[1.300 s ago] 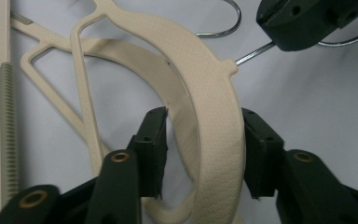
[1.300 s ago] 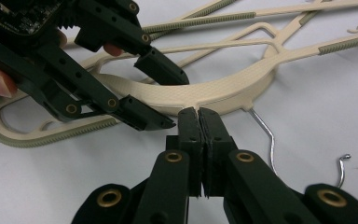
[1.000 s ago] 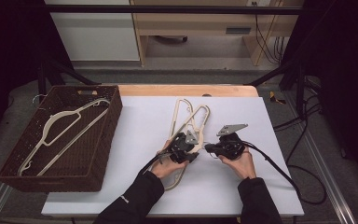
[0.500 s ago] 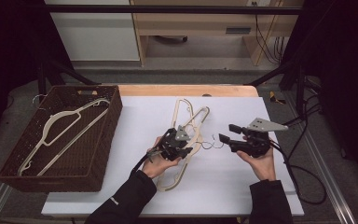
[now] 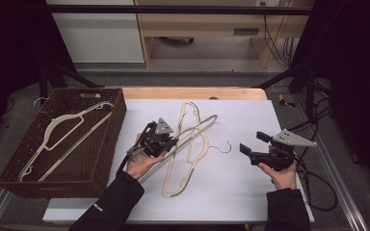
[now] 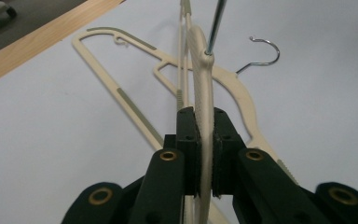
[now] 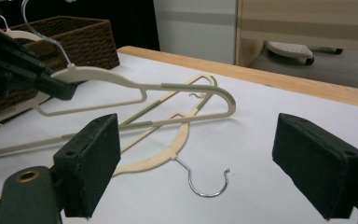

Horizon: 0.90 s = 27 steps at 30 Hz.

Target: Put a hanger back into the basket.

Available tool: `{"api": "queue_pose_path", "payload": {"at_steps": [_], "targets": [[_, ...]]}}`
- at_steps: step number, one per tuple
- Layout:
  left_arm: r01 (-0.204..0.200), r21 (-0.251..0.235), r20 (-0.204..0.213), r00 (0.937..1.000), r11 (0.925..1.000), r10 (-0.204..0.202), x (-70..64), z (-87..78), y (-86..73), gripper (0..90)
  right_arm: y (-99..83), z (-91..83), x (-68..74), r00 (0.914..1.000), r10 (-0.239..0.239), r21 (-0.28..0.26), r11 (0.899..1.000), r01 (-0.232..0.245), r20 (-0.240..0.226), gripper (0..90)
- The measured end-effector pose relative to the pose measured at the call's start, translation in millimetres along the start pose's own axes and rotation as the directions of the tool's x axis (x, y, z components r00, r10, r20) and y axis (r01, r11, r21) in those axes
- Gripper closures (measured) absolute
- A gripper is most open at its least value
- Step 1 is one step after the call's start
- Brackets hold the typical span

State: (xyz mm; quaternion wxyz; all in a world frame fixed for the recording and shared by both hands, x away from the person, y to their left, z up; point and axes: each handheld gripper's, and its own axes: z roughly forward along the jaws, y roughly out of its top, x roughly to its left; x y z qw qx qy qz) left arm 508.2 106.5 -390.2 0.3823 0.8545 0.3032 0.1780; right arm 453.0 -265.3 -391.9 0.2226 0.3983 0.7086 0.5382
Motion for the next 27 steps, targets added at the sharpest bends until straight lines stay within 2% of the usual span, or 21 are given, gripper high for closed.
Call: {"api": "queue_pose_path", "payload": {"at_steps": [3, 10, 12, 13, 15, 16, 17, 18, 19, 23, 24, 25, 27], "targets": [[0.015, -0.017, 0.008, 0.9999, 0.9997, -0.015, 5.7, -5.8, -0.6, 85.3, -2.8, -2.4, -0.3, 1.0, 0.002, 0.005, 1.0, -0.002, 0.006, 14.5], [0.006, -0.03, 0.008, 1.0, 0.9995, -0.006, 7.6, -19.2, 0.8, 85.4, -7.9, -12.8, -3.6, 0.9997, 0.008, 0.0, 1.0, -0.008, 0.023, 12.1], [0.003, -0.053, 0.015, 0.9999, 0.9986, -0.002, 8.9, -30.9, 3.7, 85.4, -8.9, -15.3, -4.0, 0.9996, 0.009, -0.004, 1.0, -0.009, 0.028, 9.8], [0.003, -0.053, 0.015, 0.9999, 0.9986, -0.002, 8.9, -30.9, 3.7, 85.4, -8.9, -15.3, -4.0, 0.9996, 0.009, -0.004, 1.0, -0.009, 0.028, 9.8], [0.005, -0.071, 0.02, 0.9998, 0.9975, -0.004, 9.5, -40.8, 6.4, 85.5, -10.0, -17.2, -5.3, 0.9993, 0.012, -0.012, 1.0, -0.012, 0.035, 7.7], [0.005, -0.093, 0.031, 0.9995, 0.9957, -0.002, 10.0, -51.7, 9.6, 85.4, -10.5, -19.3, -6.2, 0.9991, 0.014, -0.012, 1.0, -0.013, 0.04, 7.0], [0.005, -0.093, 0.031, 0.9995, 0.9957, -0.002, 10.0, -51.7, 9.6, 85.5, -10.5, -19.3, -6.2, 0.9991, 0.014, -0.012, 1.0, -0.013, 0.04, 7.0], [0.002, -0.116, 0.046, 0.9989, 0.9932, 0.003, 10.0, -63.2, 12.9, 85.4, -10.5, -21.2, -6.4, 0.9987, 0.02, -0.023, 1.0, -0.019, 0.047, 6.5], [0.002, -0.116, 0.046, 0.9989, 0.9932, 0.003, 10.0, -63.2, 12.9, 85.4, -10.5, -21.2, -6.4, 0.9987, 0.02, -0.023, 1.0, -0.019, 0.047, 6.5], [-0.007, -0.17, 0.074, 0.997, 0.9855, 0.019, 9.4, -93.3, 22.5, 85.5, -9.2, -25.2, -5.0, 0.9986, 0.016, -0.033, 0.999, -0.015, 0.05, 5.6], [-0.007, -0.17, 0.074, 0.997, 0.9855, 0.019, 9.4, -93.3, 22.5, 85.4, -9.2, -25.2, -5.0, 0.9986, 0.016, -0.033, 0.999, -0.015, 0.05, 5.6], [-0.013, -0.19, 0.082, 0.9962, 0.9817, 0.029, 10.1, -105.9, 26.6, 85.5, -8.4, -26.5, -4.1, 0.9987, 0.015, -0.033, 0.999, -0.013, 0.048, 5.5], [-0.016, -0.209, 0.091, 0.9953, 0.9779, 0.035, 12.2, -118.4, 30.6, 85.5, -7.9, -27.1, -3.5, 0.9986, 0.011, -0.039, 0.999, -0.009, 0.051, 5.4]]}}
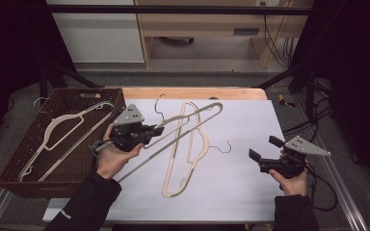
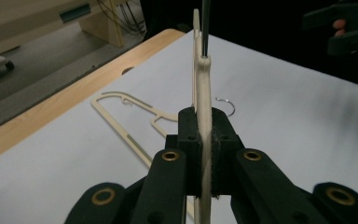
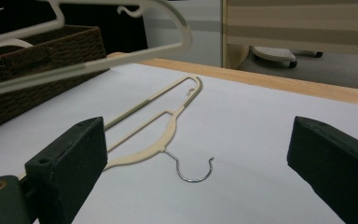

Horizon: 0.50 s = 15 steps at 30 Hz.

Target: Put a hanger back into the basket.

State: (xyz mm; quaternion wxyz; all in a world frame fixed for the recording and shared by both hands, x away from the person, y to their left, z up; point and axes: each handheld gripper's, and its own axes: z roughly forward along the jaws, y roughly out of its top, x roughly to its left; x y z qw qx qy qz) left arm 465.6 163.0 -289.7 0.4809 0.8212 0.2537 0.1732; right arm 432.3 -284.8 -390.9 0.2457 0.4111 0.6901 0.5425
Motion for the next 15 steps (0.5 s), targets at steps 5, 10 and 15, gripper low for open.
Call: {"api": "queue_pose_path", "payload": {"at_steps": [5, 10, 15], "targets": [[-0.019, -0.024, -0.01, 0.9998, 0.9995, 0.019, 7.9, -26.1, 13.2, 85.5, 0.6, -0.8, 0.8, 1.0, 0.003, 0.002, 1.0, -0.003, -0.002, 5.0], [-0.032, -0.03, -0.043, 0.9986, 0.999, 0.031, 19.3, -46.2, 17.6, 85.5, 0.6, -0.5, 1.2, 1.0, 0.0, -0.002, 1.0, 0.0, -0.008, 4.4], [-0.041, -0.008, -0.109, 0.9932, 0.9991, 0.04, 45.8, -79.1, 18.2, 85.4, 0.2, 0.8, 1.4, 1.0, 0.001, 0.004, 1.0, -0.001, -0.008, 4.4]]}}
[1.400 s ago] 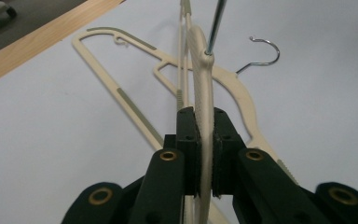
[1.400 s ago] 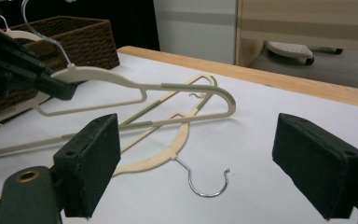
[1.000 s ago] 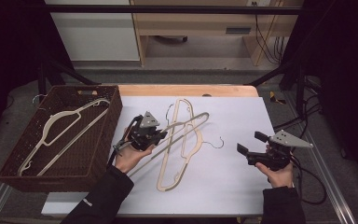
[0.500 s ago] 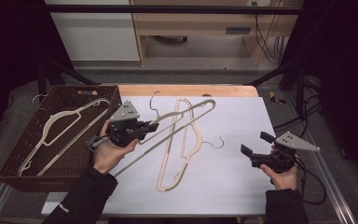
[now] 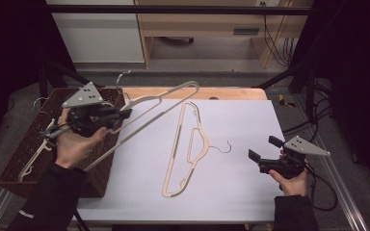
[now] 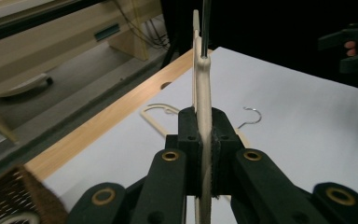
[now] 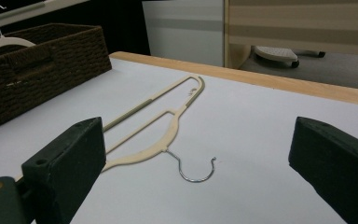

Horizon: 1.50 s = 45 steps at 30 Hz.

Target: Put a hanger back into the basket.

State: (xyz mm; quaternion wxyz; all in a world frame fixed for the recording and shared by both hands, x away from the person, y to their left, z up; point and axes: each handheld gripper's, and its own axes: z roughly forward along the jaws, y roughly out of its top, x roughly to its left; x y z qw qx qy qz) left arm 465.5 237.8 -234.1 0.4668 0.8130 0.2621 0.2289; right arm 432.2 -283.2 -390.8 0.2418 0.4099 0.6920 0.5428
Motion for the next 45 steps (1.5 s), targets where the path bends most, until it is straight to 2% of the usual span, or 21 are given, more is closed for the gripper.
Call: {"api": "queue_pose_path", "payload": {"at_steps": [1, 2, 4, 5, 6, 11, 17, 20, 22, 31, 37, 41, 45], "targets": [[0.0, 0.0, 0.0, 1.0, 1.0, 0.0, 0.0, 0.0, 0.0, 85.5, -0.3, 0.5, 0.0, 1.0, 0.001, 0.0, 1.0, -0.001, -0.002, 4.4], [0.01, 0.0, -0.018, 0.9998, 1.0, -0.01, 11.3, -9.9, -2.3, 85.5, -0.6, 0.8, -0.3, 1.0, -0.002, 0.004, 1.0, 0.002, -0.003, 4.3], [0.022, -0.008, -0.031, 0.9993, 0.9997, -0.022, 23.3, -19.6, -6.2, 85.4, -0.9, 1.7, 0.0, 1.0, 0.0, 0.005, 1.0, 0.0, 0.0, 4.3], [0.022, -0.008, -0.031, 0.9993, 0.9997, -0.022, 23.3, -19.6, -6.2, 85.5, -1.0, 2.2, 0.2, 1.0, 0.001, 0.004, 1.0, -0.001, -0.003, 4.3], [0.034, -0.019, -0.046, 0.9983, 0.9992, -0.035, 35.6, -28.3, -10.7, 85.5, -1.0, 2.2, 0.4, 1.0, 0.0, 0.006, 1.0, 0.0, -0.003, 4.3], [0.074, -0.034, -0.07, 0.9946, 0.9967, -0.076, 64.7, -45.7, -24.0, 85.5, -0.7, 2.1, 0.3, 1.0, -0.001, 0.0, 1.0, 0.001, -0.004, 3.9], [0.101, -0.003, -0.1, 0.9898, 0.9948, -0.101, 87.5, -55.8, -44.0, 85.5, -1.3, 3.4, 0.8, 1.0, -0.003, 0.009, 1.0, 0.003, -0.006, 3.9], [0.105, 0.011, -0.111, 0.9885, 0.9944, -0.103, 93.8, -58.3, -51.1, 85.5, -1.6, 4.0, 0.9, 1.0, -0.001, 0.013, 1.0, 0.001, -0.004, 3.9], [0.119, 0.023, -0.121, 0.9859, 0.9927, -0.115, 103.6, -61.1, -61.5, 85.5, -2.0, 4.7, 0.7, 1.0, -0.002, 0.014, 1.0, 0.002, -0.007, 3.8], [0.151, 0.05, -0.138, 0.9801, 0.9873, -0.143, 122.3, -66.0, -85.9, 85.4, -2.6, 5.6, 0.2, 1.0, -0.002, 0.016, 1.0, 0.002, -0.006, 3.8], [0.189, 0.052, -0.162, 0.9706, 0.9806, -0.179, 135.3, -71.4, -107.2, 85.5, -2.9, 6.2, 0.5, 1.0, -0.002, 0.02, 1.0, 0.002, -0.006, 3.8], [0.206, 0.052, -0.174, 0.9655, 0.9772, -0.194, 140.0, -74.4, -117.7, 85.4, -3.2, 6.5, 0.5, 1.0, 0.002, 0.021, 1.0, -0.002, -0.007, 3.7], [0.211, 0.037, -0.17, 0.9644, 0.9767, -0.202, 142.1, -75.9, -120.2, 85.4, -3.2, 6.6, 0.4, 1.0, 0.003, 0.019, 1.0, -0.003, -0.008, 3.7]]}}
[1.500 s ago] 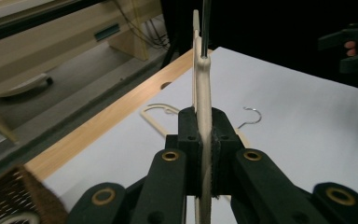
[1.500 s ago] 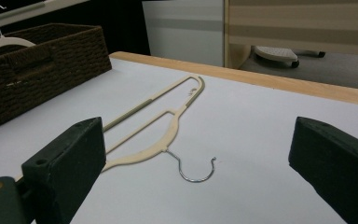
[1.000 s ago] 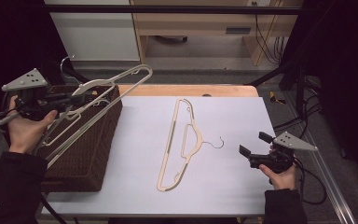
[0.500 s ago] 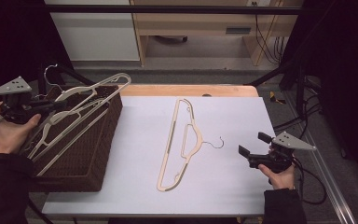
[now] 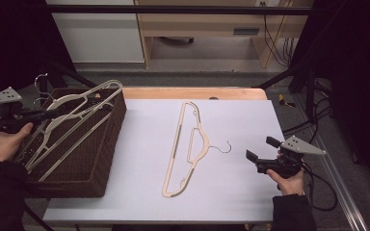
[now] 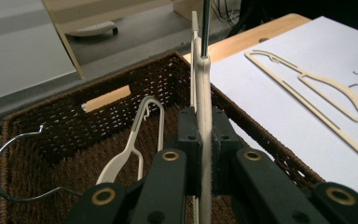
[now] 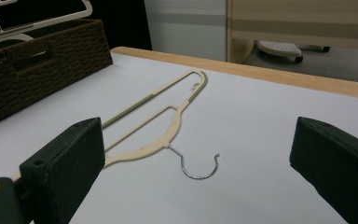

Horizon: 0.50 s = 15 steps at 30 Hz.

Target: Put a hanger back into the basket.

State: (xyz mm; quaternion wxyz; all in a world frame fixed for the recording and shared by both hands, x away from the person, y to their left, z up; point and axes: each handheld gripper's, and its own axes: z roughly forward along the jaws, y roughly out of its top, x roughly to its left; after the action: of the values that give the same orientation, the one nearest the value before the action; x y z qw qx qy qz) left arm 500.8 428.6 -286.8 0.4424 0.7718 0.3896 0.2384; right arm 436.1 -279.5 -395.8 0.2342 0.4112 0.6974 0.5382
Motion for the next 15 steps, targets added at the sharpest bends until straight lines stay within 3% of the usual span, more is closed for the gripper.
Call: {"api": "queue_pose_path", "payload": {"at_steps": [1, 4, 8, 15], "targets": [[-0.008, 0.028, -0.002, 1.0, 0.9996, 0.008, 0.8, 2.2, -0.7, 85.4, -0.6, 0.4, -0.5, 1.0, -0.001, 0.001, 1.0, 0.001, -0.002, 3.7], [-0.005, 0.036, -0.028, 0.9996, 0.9993, 0.006, 1.4, 5.7, -3.8, 85.4, -1.1, 0.9, -0.8, 1.0, 0.0, 0.003, 1.0, 0.0, 0.0, 3.7], [0.014, 0.041, -0.024, 0.9996, 0.999, -0.013, 5.4, 8.2, -8.1, 85.4, -1.2, 1.2, -0.2, 1.0, 0.002, 0.005, 1.0, -0.002, -0.003, 3.7], [0.035, 0.101, -0.043, 0.9986, 0.9943, -0.031, 11.7, 11.9, -25.2, 85.5, -1.6, 2.6, 0.1, 1.0, -0.006, 0.009, 1.0, 0.006, -0.007, 3.7]]}}
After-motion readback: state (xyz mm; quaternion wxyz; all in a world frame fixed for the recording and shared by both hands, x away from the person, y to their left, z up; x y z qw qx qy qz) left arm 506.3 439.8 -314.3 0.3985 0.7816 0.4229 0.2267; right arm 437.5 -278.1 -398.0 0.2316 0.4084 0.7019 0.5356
